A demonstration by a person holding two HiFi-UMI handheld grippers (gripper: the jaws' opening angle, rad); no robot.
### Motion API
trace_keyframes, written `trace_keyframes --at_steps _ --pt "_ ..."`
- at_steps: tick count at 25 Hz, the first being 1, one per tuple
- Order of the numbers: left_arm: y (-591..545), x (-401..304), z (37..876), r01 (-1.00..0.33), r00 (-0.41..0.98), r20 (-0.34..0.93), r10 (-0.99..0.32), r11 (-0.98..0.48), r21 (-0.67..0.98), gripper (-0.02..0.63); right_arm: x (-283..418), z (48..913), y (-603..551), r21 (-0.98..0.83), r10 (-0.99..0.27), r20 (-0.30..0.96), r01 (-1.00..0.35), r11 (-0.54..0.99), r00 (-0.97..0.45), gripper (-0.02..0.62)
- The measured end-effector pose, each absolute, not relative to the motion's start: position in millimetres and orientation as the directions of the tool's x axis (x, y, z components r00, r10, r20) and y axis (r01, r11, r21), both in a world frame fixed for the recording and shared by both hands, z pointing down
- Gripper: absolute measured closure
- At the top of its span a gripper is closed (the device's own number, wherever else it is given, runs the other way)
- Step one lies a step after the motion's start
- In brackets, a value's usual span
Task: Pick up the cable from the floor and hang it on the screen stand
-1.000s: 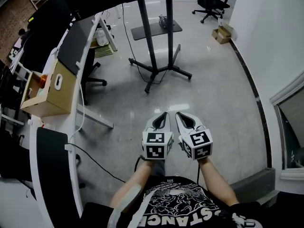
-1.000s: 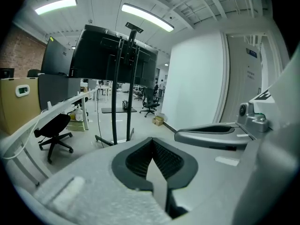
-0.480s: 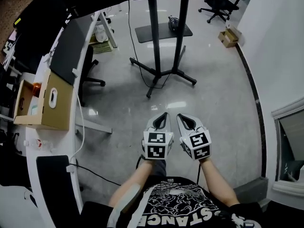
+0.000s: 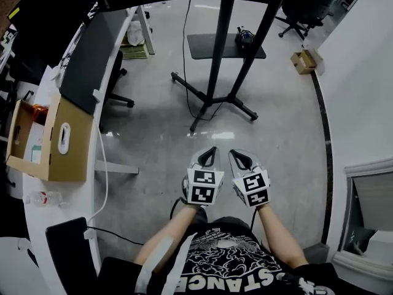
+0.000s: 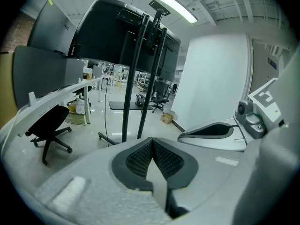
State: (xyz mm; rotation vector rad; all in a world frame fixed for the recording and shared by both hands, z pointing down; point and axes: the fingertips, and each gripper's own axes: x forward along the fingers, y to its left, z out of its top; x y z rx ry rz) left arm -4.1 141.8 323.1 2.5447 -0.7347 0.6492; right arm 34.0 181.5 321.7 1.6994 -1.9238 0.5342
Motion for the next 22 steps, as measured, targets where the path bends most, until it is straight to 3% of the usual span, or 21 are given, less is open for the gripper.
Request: trace_keyframes --at_steps 10,22 --pt "85 3 359 -0.622 0.731 0.539 -0.418 -0.733 0.276 0.609 56 366 127 0.177 -0.714 0.689 -0.929 0.325 -0.119 0.588" --pt "-3 72 428 -0.718 0.661 0.590 -0.464 -0.619 0.317 0.609 130 454 34 0.225 -0.584 0.788 -0.792 0.567 -0.194 0.577"
